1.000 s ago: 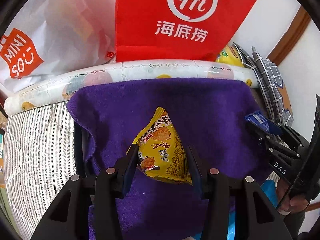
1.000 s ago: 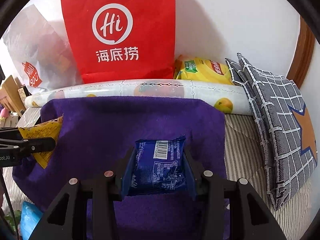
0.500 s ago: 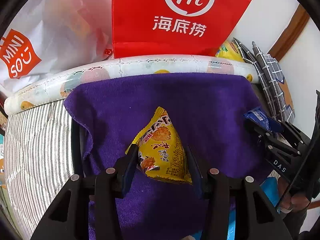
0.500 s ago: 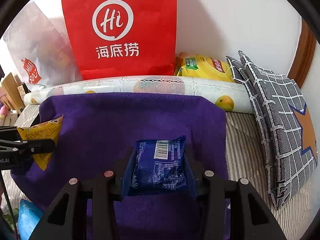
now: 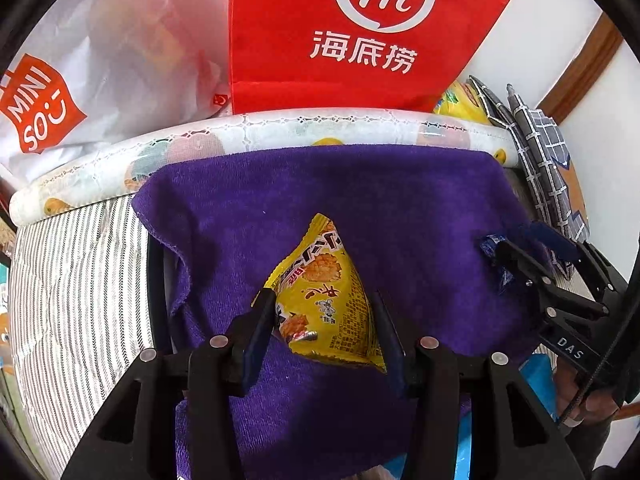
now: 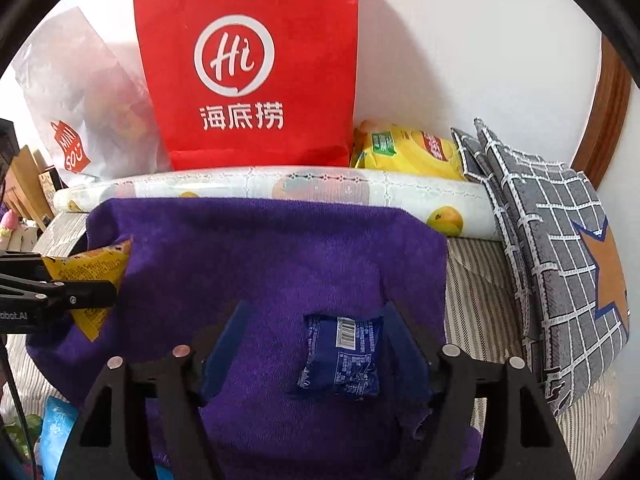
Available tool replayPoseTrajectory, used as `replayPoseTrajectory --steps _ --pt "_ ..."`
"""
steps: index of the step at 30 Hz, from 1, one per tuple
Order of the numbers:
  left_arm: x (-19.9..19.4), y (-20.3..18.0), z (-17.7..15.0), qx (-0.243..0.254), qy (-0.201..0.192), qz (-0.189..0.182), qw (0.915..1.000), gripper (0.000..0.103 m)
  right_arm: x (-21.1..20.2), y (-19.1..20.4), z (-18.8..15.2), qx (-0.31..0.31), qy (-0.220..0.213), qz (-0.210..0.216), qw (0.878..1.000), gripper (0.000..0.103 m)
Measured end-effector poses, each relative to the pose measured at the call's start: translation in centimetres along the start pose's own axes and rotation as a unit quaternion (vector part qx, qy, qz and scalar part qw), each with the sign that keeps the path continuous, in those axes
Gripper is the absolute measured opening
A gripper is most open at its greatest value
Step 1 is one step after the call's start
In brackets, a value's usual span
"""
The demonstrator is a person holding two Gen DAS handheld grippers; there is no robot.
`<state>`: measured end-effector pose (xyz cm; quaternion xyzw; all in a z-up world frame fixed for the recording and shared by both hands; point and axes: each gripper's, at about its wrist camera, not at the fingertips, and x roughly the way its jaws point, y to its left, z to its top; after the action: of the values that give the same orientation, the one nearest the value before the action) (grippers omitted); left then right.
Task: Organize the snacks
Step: 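Release the yellow bag and blue packet onto the purple towel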
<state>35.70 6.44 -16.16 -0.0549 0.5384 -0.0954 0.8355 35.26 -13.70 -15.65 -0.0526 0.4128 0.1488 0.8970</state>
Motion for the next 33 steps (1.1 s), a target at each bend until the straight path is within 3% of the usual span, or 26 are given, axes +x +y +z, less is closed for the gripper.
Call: replayPoseTrajectory --steps 3,7,17,28,33 --pt "-0.3 -0.2 0.1 0.004 -0.001 0.000 1.0000 0.067 -0.7 0.0 0.2 -0.001 -0.011 -0.001 1.000 0.076" --pt "-1.5 -1.0 0.1 0.018 -0.020 0.008 0.9996 0.073 -1.4 0.0 0.5 0.002 -0.023 -0.004 1.000 0.076" --pt "-4.9 -1.6 0.0 0.026 -0.059 0.016 0.9978 0.074 -4.8 0.8 1.8 0.023 -0.042 -0.014 0.999 0.076" --pt "-9.9 -3.9 -1.0 0.054 -0.123 0.016 0.9908 0.073 -11.1 0.9 -1.3 0.018 -0.055 -0.042 0.997 0.076" --pt "-12.3 -3.9 -2.7 0.031 -0.137 0.005 0.9901 0.073 -14.3 -0.1 -2.9 0.028 -0.069 -0.072 0.995 0.076"
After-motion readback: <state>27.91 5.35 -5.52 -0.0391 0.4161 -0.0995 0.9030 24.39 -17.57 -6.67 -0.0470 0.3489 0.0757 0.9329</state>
